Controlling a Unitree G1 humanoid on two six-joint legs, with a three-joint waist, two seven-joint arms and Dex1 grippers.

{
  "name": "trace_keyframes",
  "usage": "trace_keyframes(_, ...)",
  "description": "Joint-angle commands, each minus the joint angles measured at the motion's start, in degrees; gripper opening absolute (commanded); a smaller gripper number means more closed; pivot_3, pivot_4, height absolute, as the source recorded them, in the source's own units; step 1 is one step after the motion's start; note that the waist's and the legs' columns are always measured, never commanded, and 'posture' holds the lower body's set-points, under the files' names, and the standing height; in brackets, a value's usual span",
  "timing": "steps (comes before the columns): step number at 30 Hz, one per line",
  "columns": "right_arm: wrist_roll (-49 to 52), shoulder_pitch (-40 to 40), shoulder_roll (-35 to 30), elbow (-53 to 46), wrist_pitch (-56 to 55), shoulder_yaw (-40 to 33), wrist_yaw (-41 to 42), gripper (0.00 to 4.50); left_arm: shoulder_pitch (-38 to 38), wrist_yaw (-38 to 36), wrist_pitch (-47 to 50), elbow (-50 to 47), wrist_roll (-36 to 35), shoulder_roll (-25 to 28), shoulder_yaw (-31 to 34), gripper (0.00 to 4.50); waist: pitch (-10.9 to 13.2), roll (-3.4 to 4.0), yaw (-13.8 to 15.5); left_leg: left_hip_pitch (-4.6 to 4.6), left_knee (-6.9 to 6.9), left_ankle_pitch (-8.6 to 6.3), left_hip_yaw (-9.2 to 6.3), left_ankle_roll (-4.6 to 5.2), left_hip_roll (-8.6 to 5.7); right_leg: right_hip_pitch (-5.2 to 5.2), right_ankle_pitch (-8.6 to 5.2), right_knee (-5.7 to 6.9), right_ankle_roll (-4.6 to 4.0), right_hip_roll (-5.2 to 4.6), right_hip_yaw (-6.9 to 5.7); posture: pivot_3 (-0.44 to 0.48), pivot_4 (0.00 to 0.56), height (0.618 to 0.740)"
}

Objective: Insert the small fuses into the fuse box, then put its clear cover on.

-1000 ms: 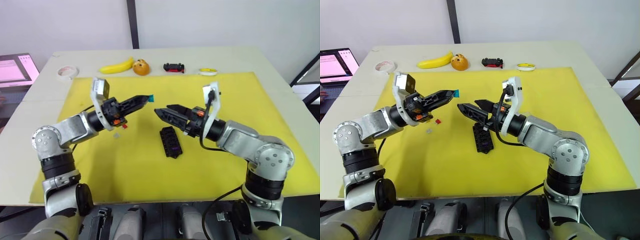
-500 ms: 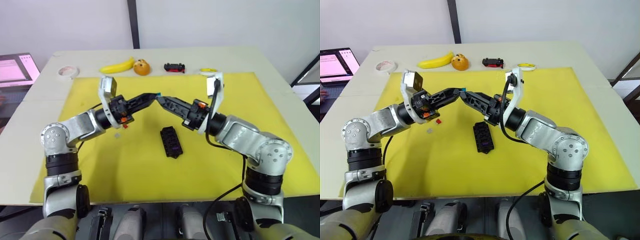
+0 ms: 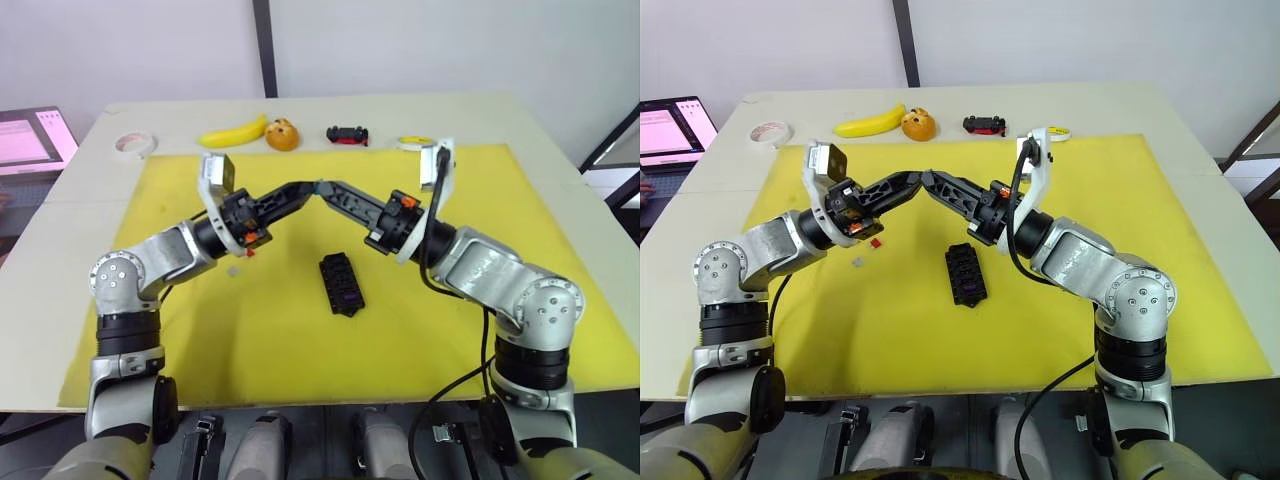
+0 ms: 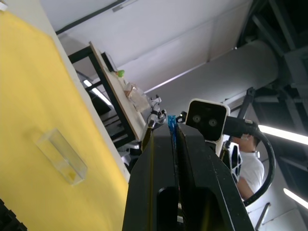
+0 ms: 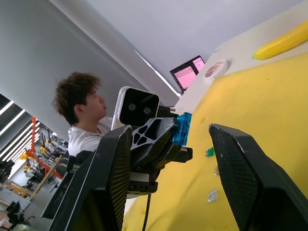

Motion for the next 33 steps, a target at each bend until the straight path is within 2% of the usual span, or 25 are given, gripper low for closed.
trace_keyframes(1, 1.4, -0.6, -0.8, -1.0, -1.5, 0.9, -0.1, 2.71, 0.0, 0.1, -1.4, -2.2, -2.3, 0.8, 0.0, 0.00, 0.0, 0.00, 0.0, 0.00, 0.00, 0.00, 0.00, 0.00, 0.00, 0.00, 0.00, 0.00, 0.00, 0.00, 0.00, 0.000, 0.150, 0.740)
trace_keyframes(7, 1.1, -0.8, -1.5, -0.8, -3.0, 1.9, 0.0, 2.71, 0.1, 0.3, -2.5, -2.4, -3.2, 1.1, -0.9, 0.00, 0.0, 0.00, 0.0, 0.00, 0.00, 0.00, 0.00, 0.00, 0.00, 0.00, 0.00, -0.01, 0.00, 0.01, 0.00, 0.000, 0.150, 0.740)
trace_keyframes(10, 1.2, -0.9, -1.5, -0.9, -3.6, 2.1, 0.0, 1.91, 0.2, 0.1, -2.8, -2.3, -3.2, 1.3, -1.1, 0.00, 0.0, 0.00, 0.0, 0.00, 0.00, 0.00, 0.00, 0.01, 0.00, 0.00, 0.00, -0.01, 0.00, 0.01, 0.00, 0.000, 0.150, 0.740)
trace_keyframes(11, 1.2, -1.0, -1.5, -0.9, -3.8, 2.1, -0.1, 1.44, 0.2, 0.1, -2.8, -2.2, -3.1, 1.3, -1.2, 0.00, 0.0, 0.00, 0.0, 0.00, 0.00, 0.00, 0.00, 0.01, 0.00, 0.00, 0.00, -0.01, 0.00, 0.01, 0.00, 0.000, 0.150, 0.740)
trace_keyframes(33, 2.6, -0.8, -2.9, -1.0, -5.1, 3.5, -0.6, 1.44, 1.2, 0.6, -4.4, -3.4, -4.6, 1.8, -2.6, 0.00, 0.0, 0.00, 0.0, 0.00, 0.00, -0.01, 0.00, 0.01, 0.01, 0.01, 0.00, -0.04, 0.00, 0.01, 0.00, 0.000, 0.150, 0.740)
